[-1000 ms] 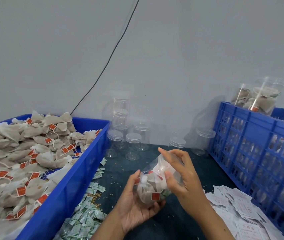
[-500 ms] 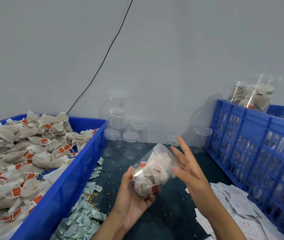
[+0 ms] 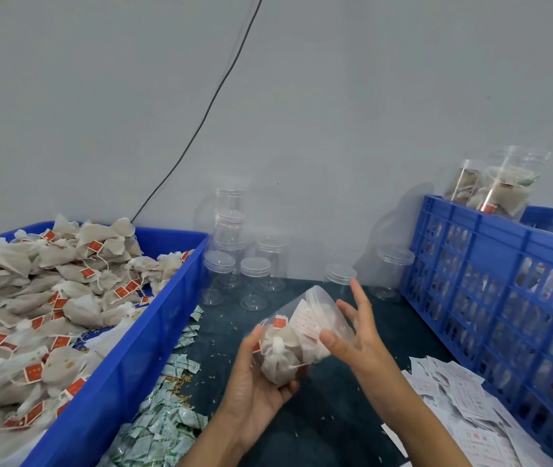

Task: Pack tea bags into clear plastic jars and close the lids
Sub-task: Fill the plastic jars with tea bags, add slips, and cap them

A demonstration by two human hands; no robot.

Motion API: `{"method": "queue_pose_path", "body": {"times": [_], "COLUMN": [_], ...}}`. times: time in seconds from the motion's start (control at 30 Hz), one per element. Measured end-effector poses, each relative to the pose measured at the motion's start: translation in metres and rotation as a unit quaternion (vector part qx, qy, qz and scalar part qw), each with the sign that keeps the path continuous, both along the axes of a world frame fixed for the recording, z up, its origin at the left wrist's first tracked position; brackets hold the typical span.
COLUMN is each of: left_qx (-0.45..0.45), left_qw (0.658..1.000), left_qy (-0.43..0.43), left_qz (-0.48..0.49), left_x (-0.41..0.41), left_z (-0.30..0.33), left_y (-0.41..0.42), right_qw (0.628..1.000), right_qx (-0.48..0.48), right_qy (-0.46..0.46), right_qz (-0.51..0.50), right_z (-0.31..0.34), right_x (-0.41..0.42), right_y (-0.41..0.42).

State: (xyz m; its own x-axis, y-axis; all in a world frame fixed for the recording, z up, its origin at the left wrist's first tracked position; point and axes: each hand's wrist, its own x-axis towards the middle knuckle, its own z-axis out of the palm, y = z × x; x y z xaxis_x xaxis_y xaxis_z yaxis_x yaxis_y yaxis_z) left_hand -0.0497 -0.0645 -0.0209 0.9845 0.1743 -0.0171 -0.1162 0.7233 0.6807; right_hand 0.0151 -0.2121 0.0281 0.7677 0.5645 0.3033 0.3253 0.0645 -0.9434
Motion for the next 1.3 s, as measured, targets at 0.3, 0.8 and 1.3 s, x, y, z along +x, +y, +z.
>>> {"method": "queue_pose_path", "body": {"times": [0.3,0.8,1.3], "left_qx": [0.034,0.061,0.141], "left_qw": [0.999,0.997,0.988], "left_qy": [0.024,0.047,0.013], "left_qz": [0.029,0.022,0.06], "left_x": [0.003,0.003,-0.003], "left_z": [-0.004,-0.003,0.002], "left_y": [0.003,0.0,-0.005], "right_qw": [0.993,0.998,0.994], "right_qx": [0.024,-0.014,-0.001], "right_qy": [0.012,-0.013,-0.077], "right_qz": [-0.112,-0.053,-0.073], "right_z": [-0.005,-0.005,-0.001], "right_x": [0.001,-0.001,-0.009], "right_y": [0.009,0.002,0.001]}}
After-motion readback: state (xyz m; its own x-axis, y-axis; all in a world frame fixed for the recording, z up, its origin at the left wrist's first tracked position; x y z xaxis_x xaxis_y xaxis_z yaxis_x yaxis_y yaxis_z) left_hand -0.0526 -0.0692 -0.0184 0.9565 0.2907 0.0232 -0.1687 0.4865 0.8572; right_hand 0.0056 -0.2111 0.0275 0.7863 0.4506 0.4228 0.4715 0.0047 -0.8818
